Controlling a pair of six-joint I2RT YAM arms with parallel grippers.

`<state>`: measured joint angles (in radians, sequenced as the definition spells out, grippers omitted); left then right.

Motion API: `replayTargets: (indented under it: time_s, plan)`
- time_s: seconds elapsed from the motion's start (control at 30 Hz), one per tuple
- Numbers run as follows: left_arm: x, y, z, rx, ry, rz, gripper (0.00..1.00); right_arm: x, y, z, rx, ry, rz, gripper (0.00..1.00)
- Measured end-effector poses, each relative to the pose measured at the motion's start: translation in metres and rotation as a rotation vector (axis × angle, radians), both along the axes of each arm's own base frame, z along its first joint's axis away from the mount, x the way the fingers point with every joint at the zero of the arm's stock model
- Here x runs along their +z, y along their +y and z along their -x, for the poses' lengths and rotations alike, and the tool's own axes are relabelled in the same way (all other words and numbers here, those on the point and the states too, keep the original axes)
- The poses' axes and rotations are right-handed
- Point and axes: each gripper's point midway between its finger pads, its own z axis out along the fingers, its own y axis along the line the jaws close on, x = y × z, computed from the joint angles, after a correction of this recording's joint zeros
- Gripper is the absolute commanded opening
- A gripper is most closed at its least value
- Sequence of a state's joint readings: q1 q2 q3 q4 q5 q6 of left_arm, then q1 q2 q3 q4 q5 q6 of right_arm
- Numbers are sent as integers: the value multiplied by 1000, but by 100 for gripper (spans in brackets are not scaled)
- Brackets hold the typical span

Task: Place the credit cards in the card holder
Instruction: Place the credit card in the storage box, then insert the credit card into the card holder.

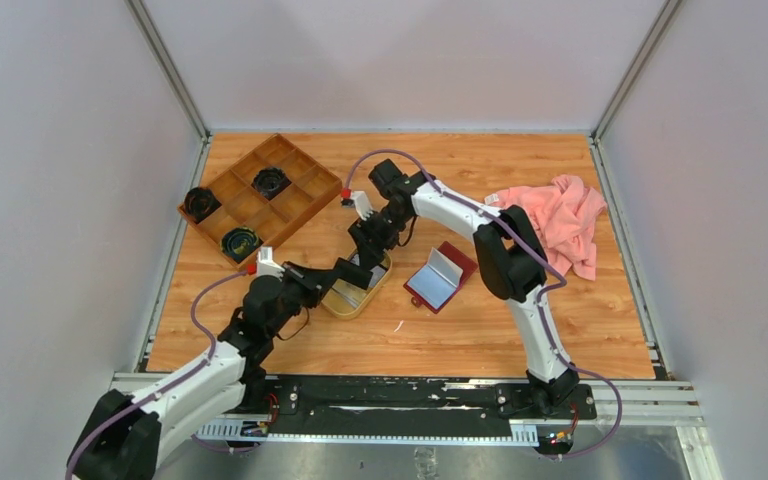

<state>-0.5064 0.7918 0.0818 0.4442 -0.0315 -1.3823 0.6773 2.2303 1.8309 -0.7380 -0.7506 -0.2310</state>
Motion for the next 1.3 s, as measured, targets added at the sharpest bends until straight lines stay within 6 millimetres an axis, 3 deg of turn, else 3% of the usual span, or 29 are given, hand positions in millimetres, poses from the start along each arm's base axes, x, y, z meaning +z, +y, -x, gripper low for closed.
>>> replayTargets:
  time_s: [0.1,0.23,0.37,0.47,0.57,0.73,0.83,0.93,1.03,1.3]
  plan:
    - [11,0,3,-11,-39,12,0,2,2,0,11,-16,2,73]
    - [10,-1,10,-41,-52,3,0,5,-2,-2,18,-46,15,73]
    - [13,-6,18,-105,-91,-29,0,23,-8,-6,32,-123,15,72]
    - [23,-11,25,-177,-167,-78,0,52,-21,-4,58,-218,-7,72]
    - [45,-18,30,-245,-278,-121,0,90,-36,2,83,-322,-54,72]
    - [88,-32,37,-349,-482,-151,0,150,-86,21,92,-489,-159,73]
    - [94,-46,43,-424,-552,-152,0,169,-114,45,88,-514,-251,73]
    - [93,-68,51,-513,-599,-154,0,169,-131,71,82,-445,-349,69]
    - [95,-84,54,-560,-653,-146,0,155,-137,86,64,-325,-419,67]
    - [99,-109,37,-562,-734,-64,0,134,-124,88,38,-73,-499,53]
